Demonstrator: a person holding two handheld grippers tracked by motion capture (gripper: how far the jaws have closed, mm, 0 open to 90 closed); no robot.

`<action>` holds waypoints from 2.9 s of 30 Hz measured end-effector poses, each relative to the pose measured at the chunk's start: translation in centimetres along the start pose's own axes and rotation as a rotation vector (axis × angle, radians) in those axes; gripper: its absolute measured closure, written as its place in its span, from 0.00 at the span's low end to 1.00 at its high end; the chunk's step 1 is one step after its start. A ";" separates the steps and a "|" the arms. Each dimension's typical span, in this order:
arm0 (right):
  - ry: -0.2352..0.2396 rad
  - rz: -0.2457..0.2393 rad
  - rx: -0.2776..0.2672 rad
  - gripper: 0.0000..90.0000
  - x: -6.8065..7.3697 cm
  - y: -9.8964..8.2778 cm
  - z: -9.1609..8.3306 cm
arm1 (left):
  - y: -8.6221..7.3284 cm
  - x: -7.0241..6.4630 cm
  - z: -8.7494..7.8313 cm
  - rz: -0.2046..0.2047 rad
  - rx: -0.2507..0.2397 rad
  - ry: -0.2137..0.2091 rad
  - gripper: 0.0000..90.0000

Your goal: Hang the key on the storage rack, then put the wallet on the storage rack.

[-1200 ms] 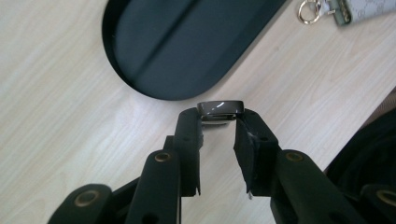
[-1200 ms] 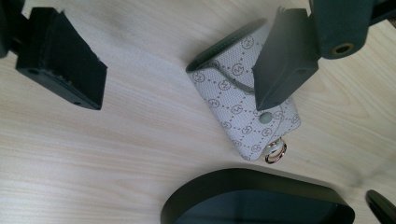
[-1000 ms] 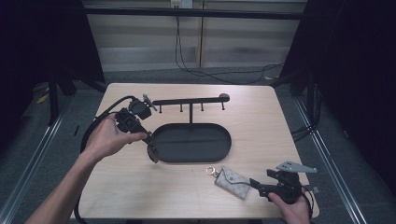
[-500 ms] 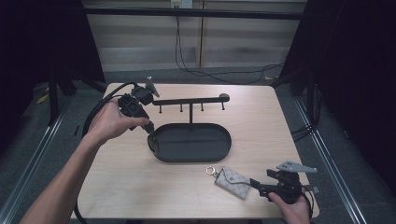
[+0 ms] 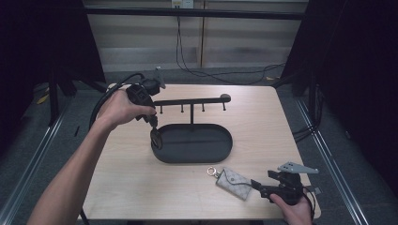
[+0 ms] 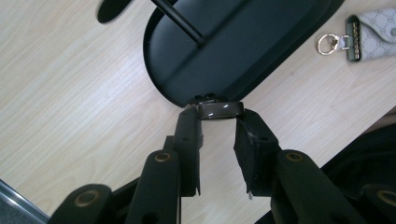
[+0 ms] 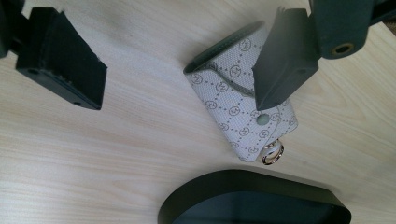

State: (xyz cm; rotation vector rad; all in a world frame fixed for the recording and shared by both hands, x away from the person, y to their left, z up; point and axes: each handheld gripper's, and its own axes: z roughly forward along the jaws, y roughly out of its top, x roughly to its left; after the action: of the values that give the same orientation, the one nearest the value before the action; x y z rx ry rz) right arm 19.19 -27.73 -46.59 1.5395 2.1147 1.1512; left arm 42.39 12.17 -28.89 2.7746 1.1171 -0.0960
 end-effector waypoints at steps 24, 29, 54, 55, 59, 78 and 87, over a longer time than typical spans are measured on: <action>0.013 -0.002 0.002 0.19 -0.2 0.0 0.0 | 4.5 -0.1 1.3 -0.076 0.075 0.049 0.79; 0.013 -0.002 0.001 0.19 -0.1 0.0 -0.1 | 4.8 0.0 1.9 -0.084 0.104 0.073 0.78; 0.007 -0.001 0.004 0.19 -0.1 0.0 0.0 | 4.0 -0.1 2.0 -0.111 0.038 0.060 0.45; 0.007 -0.001 0.005 0.19 -0.1 0.0 0.1 | 3.9 0.0 1.9 -0.102 0.037 0.064 0.44; 0.005 0.010 0.004 0.19 -0.2 0.1 0.1 | 3.2 0.2 1.5 -0.095 0.028 0.046 0.40; -0.002 0.012 0.009 0.19 -0.2 0.1 0.2 | -0.8 -0.8 1.4 0.001 -0.100 0.013 0.22; -0.007 0.022 0.008 0.19 -0.3 0.1 0.2 | -3.6 -0.1 3.1 0.026 -0.156 -0.011 0.22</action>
State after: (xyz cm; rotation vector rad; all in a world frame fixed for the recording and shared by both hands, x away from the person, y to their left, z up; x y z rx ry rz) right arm 19.51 -27.85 -46.70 1.5725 2.1050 1.1442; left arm 39.80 14.19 -32.33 2.6468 1.0378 -0.0199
